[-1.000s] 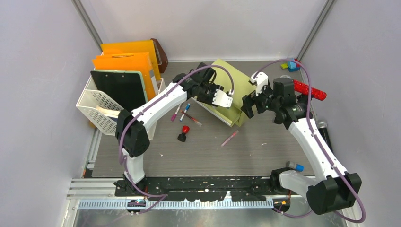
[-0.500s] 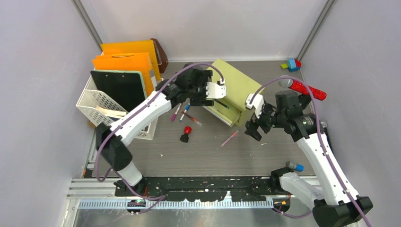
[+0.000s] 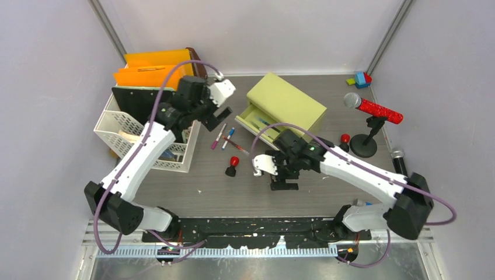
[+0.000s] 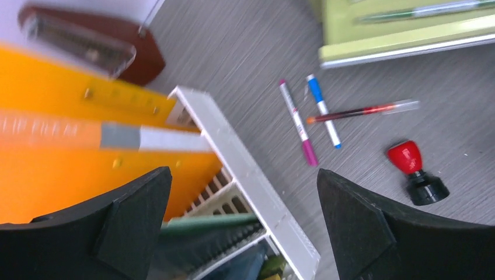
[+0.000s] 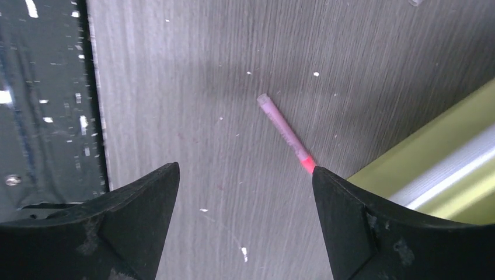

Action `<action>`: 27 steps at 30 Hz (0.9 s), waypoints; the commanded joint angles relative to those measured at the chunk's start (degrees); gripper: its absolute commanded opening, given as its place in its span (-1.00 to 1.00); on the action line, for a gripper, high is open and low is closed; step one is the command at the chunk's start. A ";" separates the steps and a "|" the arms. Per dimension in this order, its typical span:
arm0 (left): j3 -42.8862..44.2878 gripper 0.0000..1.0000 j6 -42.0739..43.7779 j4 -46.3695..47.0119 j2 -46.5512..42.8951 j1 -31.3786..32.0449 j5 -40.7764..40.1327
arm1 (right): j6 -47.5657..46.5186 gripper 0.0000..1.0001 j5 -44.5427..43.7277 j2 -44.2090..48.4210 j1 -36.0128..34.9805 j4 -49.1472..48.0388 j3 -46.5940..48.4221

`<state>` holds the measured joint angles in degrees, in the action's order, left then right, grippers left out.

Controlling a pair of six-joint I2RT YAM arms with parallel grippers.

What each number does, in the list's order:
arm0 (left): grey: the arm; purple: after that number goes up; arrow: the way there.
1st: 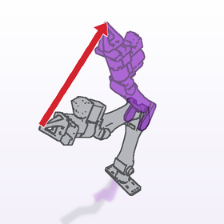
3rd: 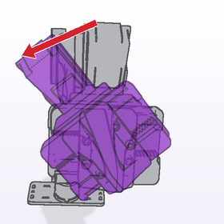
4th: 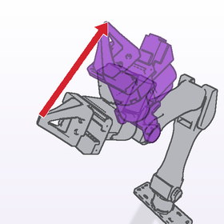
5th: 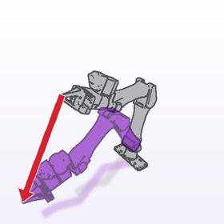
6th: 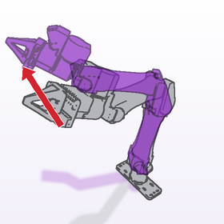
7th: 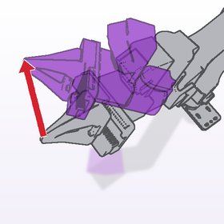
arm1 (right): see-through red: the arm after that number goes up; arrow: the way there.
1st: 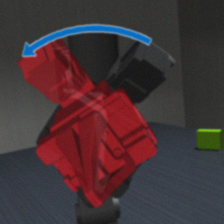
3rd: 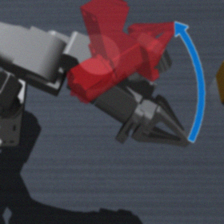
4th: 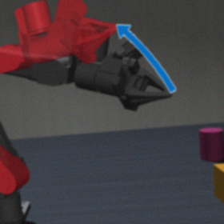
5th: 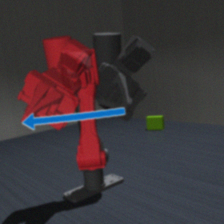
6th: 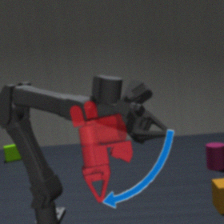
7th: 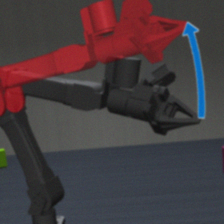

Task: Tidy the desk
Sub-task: Place the stationery in the drawer, then pick up the stationery from the center of the board.

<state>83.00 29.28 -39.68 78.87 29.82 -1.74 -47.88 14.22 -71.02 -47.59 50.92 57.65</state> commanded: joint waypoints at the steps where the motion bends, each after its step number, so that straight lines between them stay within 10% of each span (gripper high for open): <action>1: -0.15 0.99 -11.29 -3.94 -5.41 -7.06 1.47 | -5.26 0.80 -4.68 -7.39 -1.57 -5.26 3.42; 27: -8.62 0.99 -14.71 -3.68 -16.53 -15.50 8.43 | -19.14 0.08 -13.03 -31.34 -1.98 -4.67 6.87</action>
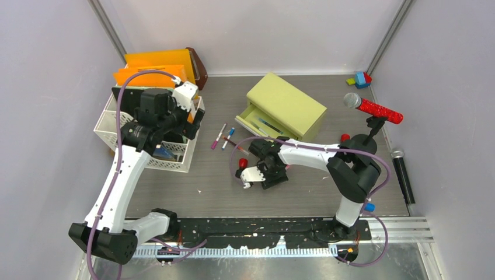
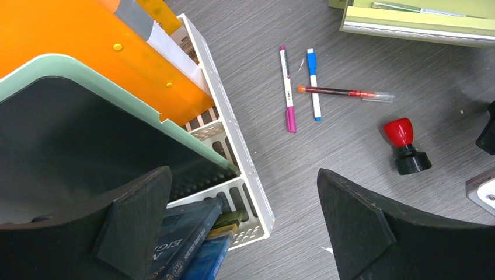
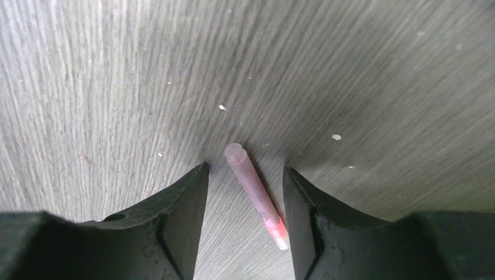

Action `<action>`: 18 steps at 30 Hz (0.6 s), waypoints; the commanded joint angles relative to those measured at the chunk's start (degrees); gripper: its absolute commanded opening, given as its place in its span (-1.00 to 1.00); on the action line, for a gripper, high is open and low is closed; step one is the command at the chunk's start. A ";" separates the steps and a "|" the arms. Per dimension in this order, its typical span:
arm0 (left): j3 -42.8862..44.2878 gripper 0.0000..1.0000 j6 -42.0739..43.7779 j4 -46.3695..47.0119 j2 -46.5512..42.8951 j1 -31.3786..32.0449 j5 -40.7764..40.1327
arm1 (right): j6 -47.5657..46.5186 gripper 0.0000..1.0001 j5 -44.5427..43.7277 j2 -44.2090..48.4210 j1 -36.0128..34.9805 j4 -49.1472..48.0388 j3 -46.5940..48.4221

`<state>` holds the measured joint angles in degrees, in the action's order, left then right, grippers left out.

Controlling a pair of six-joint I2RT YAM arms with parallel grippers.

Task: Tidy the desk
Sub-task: Pick up the stationery from the center of the board.

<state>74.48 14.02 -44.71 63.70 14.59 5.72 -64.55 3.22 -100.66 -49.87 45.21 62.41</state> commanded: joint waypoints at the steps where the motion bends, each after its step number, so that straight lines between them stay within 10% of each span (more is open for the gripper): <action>1: -0.16 0.99 0.72 1.52 -1.33 -0.26 0.90 | -2.45 -0.03 -1.78 -2.34 0.29 1.33 2.32; 7: -0.33 0.99 1.24 2.20 -1.33 -0.26 0.62 | -0.44 -0.54 0.43 -4.41 -0.06 6.03 5.54; 18: -1.00 0.99 0.56 4.30 -1.65 -0.26 -0.19 | 15.55 -0.67 10.78 1.25 -1.63 17.20 19.12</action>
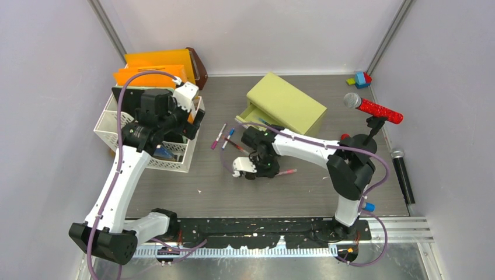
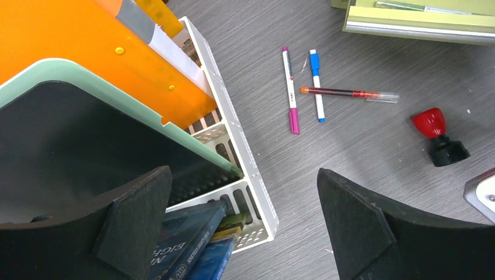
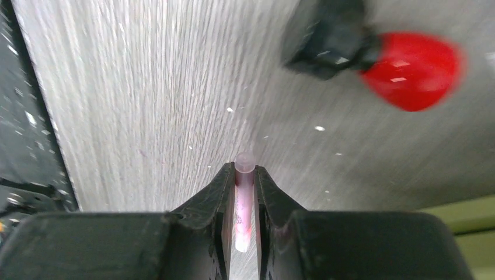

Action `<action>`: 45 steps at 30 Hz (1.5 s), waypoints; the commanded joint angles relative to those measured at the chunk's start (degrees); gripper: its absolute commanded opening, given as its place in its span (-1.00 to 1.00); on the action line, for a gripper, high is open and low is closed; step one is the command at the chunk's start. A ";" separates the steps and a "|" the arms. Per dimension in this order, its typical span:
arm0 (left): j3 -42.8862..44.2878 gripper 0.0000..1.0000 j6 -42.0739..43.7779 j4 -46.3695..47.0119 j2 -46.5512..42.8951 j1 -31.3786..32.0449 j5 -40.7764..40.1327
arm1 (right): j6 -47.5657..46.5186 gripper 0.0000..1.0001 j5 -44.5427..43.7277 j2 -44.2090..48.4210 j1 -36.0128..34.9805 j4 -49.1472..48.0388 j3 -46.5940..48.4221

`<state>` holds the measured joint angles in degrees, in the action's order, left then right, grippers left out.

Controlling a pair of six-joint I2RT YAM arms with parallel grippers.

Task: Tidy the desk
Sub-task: Pick up the stationery from the center of the board, then place the stationery in the drawer.

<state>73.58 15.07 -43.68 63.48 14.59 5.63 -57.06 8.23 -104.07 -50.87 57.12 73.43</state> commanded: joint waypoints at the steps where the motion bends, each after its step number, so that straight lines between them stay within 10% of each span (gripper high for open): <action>1: -0.15 0.99 -0.69 3.47 -1.34 -0.26 -0.07 | 9.13 -0.67 6.87 5.52 -0.63 6.64 11.16; 22: 0.84 0.99 -2.35 2.67 -0.80 -0.26 1.69 | 25.22 -0.68 0.25 -6.18 9.98 11.34 51.51; 36: -6.70 0.99 -0.61 6.63 4.23 -0.12 6.31 | 26.64 0.24 -0.47 -8.05 13.69 5.89 46.51; 45: -11.47 0.94 15.48 15.73 14.89 8.69 6.53 | 30.18 0.30 1.59 3.66 13.74 0.11 36.59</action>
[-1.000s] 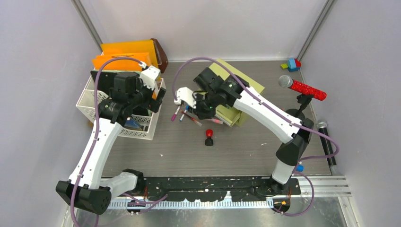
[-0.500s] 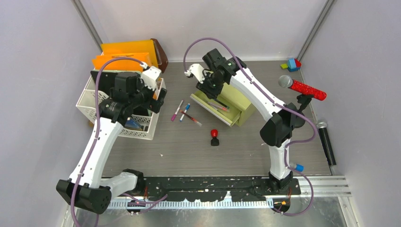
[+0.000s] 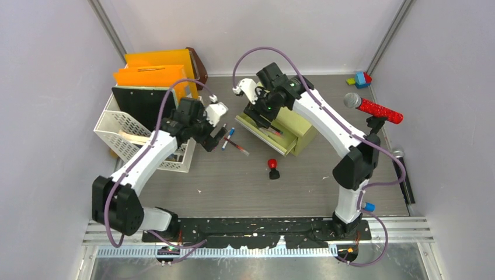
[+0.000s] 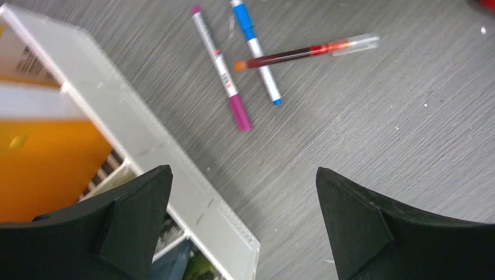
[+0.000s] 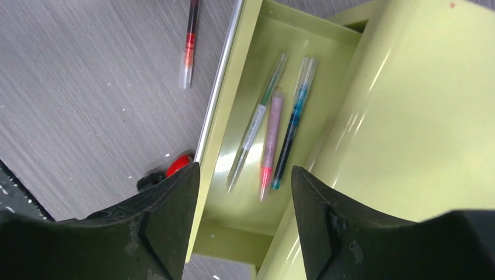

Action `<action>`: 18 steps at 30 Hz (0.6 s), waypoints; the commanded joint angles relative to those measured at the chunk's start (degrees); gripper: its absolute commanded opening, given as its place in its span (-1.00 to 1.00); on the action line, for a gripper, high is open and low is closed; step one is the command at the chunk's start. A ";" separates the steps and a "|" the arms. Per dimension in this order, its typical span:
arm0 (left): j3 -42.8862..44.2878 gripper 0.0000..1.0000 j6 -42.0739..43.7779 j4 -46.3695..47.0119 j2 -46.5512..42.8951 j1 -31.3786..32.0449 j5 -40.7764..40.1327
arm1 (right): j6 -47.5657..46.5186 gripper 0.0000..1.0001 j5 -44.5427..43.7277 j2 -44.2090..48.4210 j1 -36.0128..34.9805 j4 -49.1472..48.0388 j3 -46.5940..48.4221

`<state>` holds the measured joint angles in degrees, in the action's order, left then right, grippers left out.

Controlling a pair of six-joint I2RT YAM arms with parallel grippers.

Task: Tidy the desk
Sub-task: Place the stationery in the drawer, then pick up the stationery from the center of the board.

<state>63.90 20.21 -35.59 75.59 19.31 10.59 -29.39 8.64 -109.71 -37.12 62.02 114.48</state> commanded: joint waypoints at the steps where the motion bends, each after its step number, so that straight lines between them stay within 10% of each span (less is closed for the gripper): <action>1: -2.62 0.94 14.38 9.25 3.73 5.04 2.02 | 2.68 0.30 1.05 10.11 -0.03 -5.72 -5.68; 18: 0.84 0.81 57.29 6.95 21.25 8.07 21.86 | 7.29 0.29 -0.43 28.37 3.69 -12.33 -28.22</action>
<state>60.20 66.04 -25.80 94.19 27.38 27.62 -23.59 8.43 -85.52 -34.48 53.49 87.96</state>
